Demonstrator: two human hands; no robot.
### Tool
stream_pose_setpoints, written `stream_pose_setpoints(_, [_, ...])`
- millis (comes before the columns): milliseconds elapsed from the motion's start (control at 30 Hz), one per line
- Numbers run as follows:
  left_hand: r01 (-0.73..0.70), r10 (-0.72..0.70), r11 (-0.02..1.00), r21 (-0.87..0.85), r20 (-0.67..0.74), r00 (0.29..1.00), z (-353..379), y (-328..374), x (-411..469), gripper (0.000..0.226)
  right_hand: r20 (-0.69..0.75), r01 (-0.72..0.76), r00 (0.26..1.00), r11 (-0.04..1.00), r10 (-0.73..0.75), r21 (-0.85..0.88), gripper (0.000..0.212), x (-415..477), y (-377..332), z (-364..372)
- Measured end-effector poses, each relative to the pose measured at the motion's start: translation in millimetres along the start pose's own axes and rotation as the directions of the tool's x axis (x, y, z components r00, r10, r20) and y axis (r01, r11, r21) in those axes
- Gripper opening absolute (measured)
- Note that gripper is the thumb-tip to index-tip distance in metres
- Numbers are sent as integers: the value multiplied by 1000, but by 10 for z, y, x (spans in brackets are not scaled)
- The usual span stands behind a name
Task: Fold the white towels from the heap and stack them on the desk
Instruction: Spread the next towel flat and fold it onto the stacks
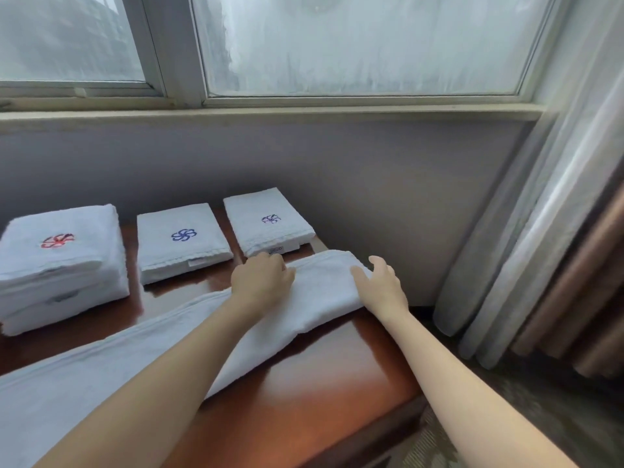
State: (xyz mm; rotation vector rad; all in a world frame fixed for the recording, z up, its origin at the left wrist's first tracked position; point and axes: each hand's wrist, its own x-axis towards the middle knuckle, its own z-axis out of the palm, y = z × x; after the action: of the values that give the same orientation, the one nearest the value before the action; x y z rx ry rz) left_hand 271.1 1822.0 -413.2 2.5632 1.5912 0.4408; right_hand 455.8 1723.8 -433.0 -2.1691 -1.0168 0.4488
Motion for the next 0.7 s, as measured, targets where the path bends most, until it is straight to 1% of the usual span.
stream_pose_setpoints(100, [-27, 25, 998, -64, -30, 999, 92, 175, -19, 32, 41, -162, 987, 962, 156, 219, 74, 32, 91, -81])
stream_pose_setpoints(167, [-25, 20, 997, -78, -63, 998, 158, 196, -38, 29, 128, -286, 958, 876, 256, 389, 76, 44, 183, -120])
stream_pose_setpoints(200, [-28, 22, 997, -77, -83, 996, 183, 191, -44, 28, 194, -333, 942, 828, 274, 451, 68, 22, 210, -139])
stream_pose_setpoints(233, [-36, 28, 996, -76, -104, 994, 200, 187, -49, 25, 232, -336, 940, 812, 252, 478, 53, 15, 235, -138])
stream_pose_setpoints(267, [-48, 38, 995, -82, -125, 991, 211, 189, -57, 22, 211, -292, 954, 818, 213, 495, 40, 24, 247, -139])
stream_pose_setpoints(300, [-61, 46, 993, -103, -147, 988, 217, 199, -65, 20, 143, -218, 975, 825, 168, 521, 35, 42, 251, -139])
stream_pose_setpoints(333, [-71, 47, 988, -139, -173, 984, 219, 214, -73, 18, 40, -127, 991, 820, 127, 558, 41, 74, 241, -143])
stream_pose_setpoints(367, [-79, 42, 981, -179, -202, 979, 218, 231, -80, 17, -62, -47, 992, 789, 107, 613, 50, 91, 194, -168])
stream_pose_setpoints(433, [-100, 40, 968, -229, -251, 967, 217, 243, -91, 17, -206, 79, 975, 731, 86, 678, 55, 108, 92, -230])
stream_pose_setpoints(467, [-112, 52, 967, -227, -252, 966, 221, 238, -100, 19, -253, 112, 964, 729, 86, 675, 54, 120, 64, -247])
stream_pose_setpoints(500, [-122, 69, 970, -211, -243, 968, 228, 228, -110, 23, -274, 113, 958, 755, 91, 647, 54, 128, 70, -253])
stream_pose_setpoints(567, [-138, 96, 975, -173, -232, 968, 240, 210, -120, 33, -250, 33, 960, 831, 129, 555, 57, 123, 123, -224])
stream_pose_setpoints(600, [-153, 110, 975, -163, -248, 963, 234, 214, -126, 36, -240, -20, 959, 879, 152, 477, 58, 97, 161, -193])
stream_pose_setpoints(633, [-176, 128, 972, -158, -273, 953, 223, 226, -135, 37, -262, -45, 954, 930, 149, 365, 61, 47, 180, -164])
stream_pose_setpoints(667, [-201, 146, 966, -161, -301, 942, 207, 241, -147, 36, -304, -25, 947, 970, 100, 242, 62, -8, 172, -138])
stream_pose_setpoints(700, [-222, 156, 959, -175, -328, 932, 190, 255, -159, 35, -343, 44, 939, 989, 7, 142, 61, -61, 137, -112])
